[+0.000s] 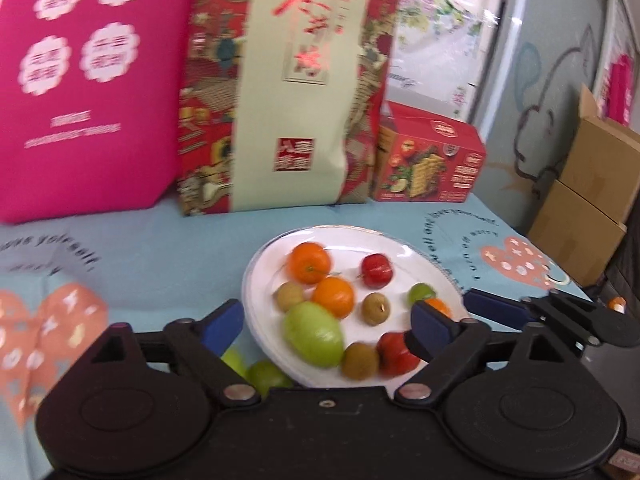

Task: Organize fruits
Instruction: 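Carry both kiwis onto the white plate and open both tools, then grasp the large green mango with the left tool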

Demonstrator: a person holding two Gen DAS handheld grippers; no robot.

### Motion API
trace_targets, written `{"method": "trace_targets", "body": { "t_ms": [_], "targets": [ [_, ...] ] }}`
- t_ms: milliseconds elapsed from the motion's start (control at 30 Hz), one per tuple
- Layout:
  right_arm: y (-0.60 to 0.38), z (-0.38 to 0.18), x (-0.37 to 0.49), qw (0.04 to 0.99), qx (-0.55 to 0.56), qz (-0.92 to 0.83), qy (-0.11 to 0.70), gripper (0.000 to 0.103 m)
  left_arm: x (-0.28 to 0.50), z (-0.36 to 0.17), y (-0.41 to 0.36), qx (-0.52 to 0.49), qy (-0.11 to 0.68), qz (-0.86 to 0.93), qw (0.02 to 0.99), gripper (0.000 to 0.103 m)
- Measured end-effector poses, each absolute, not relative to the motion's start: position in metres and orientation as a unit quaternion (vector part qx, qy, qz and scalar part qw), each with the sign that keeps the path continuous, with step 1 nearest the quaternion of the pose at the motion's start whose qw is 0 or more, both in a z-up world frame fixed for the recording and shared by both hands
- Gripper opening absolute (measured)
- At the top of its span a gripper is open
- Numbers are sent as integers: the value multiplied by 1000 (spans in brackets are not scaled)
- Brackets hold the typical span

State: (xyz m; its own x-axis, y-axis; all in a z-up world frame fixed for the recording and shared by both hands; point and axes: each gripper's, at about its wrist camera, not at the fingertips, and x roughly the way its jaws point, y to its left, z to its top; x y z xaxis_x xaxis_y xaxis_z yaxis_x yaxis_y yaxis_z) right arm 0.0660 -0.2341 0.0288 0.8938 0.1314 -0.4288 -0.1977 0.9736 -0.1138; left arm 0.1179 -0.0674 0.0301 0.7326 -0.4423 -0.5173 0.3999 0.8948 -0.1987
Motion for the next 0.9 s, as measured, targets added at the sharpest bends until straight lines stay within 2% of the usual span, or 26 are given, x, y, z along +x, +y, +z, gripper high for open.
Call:
{"method": "trace_targets", "body": {
  "t_ms": [200, 667, 833, 900],
  "targets": [
    [-216, 21, 46, 966, -76, 102, 224, 103, 101, 16, -37, -60, 308, -191, 930, 103],
    [-187, 11, 25, 955, -68, 127, 261, 103, 111, -7, -6, -59, 338, -170, 924, 103],
    [-177, 7, 29, 949, -65, 135, 278, 97, 123, -12, -9, -43, 350, -182, 918, 103],
    [-175, 5, 33, 947, -60, 136, 286, 91, 126, -12, -11, -36, 349, -183, 918, 103]
  ]
}}
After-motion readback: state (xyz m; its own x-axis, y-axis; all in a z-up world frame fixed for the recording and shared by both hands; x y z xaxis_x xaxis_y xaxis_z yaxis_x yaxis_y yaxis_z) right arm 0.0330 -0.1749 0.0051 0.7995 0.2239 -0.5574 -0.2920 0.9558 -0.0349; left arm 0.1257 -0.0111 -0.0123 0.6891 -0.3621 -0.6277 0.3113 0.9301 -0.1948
